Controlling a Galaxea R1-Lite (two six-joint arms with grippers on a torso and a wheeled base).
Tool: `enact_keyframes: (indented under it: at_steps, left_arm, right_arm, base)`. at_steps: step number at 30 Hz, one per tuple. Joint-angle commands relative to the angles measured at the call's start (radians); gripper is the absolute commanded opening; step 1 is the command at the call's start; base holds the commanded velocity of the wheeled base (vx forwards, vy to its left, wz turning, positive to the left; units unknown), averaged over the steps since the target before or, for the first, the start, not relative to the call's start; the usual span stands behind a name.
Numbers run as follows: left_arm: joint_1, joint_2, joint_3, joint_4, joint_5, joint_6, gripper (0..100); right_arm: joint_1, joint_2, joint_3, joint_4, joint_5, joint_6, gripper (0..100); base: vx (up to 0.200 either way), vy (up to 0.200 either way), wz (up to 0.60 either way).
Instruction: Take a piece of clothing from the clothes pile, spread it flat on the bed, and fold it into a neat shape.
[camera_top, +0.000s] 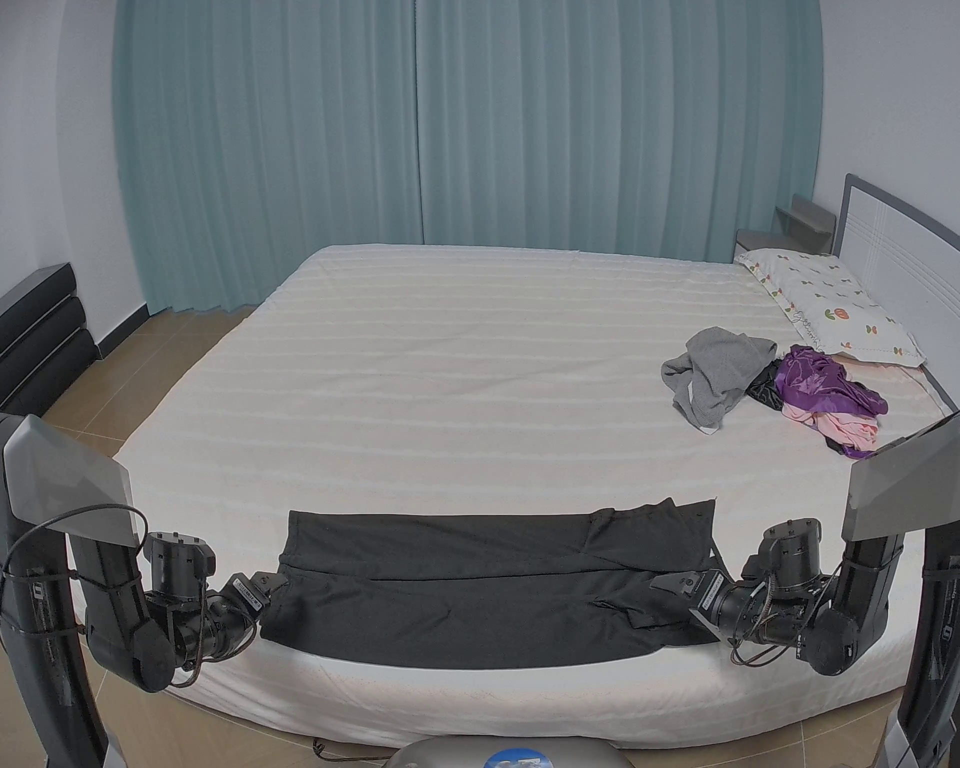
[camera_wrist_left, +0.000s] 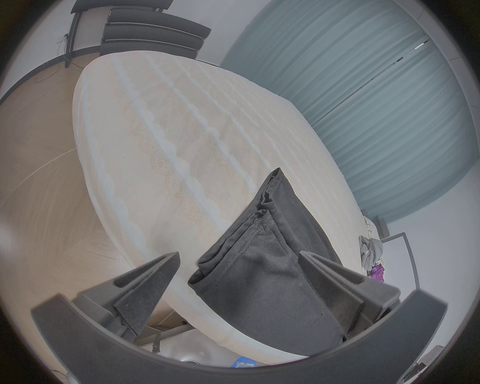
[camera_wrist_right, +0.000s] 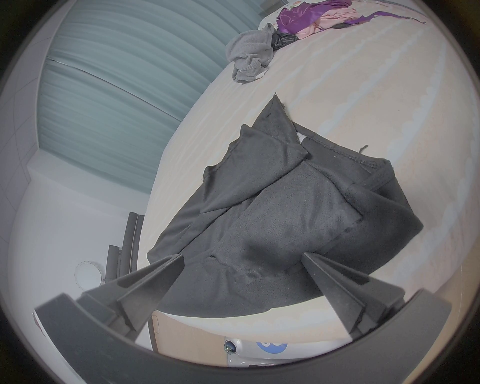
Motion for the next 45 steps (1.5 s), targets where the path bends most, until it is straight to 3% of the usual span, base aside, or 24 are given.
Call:
enact_keyframes:
  at_steps: [1,11,45]
  left_arm:
    - [0.000,0.003,0.000,0.000,0.000,0.000,100]
    - [0.000,0.003,0.000,-0.001,0.000,0.000,100]
    - [0.000,0.005,0.000,0.000,0.000,0.002,100]
  right_arm:
    - [0.002,0.019,-0.016,0.005,-0.003,0.000,100]
    - [0.008,0.076,-0.028,-0.006,-0.097,-0.040,100]
    - [0.008,0.076,-0.030,0.009,-0.143,-0.044,100]
  base:
    - [0.000,0.000,0.00]
    - [0.000,0.000,0.00]
    - [0.000,0.000,0.00]
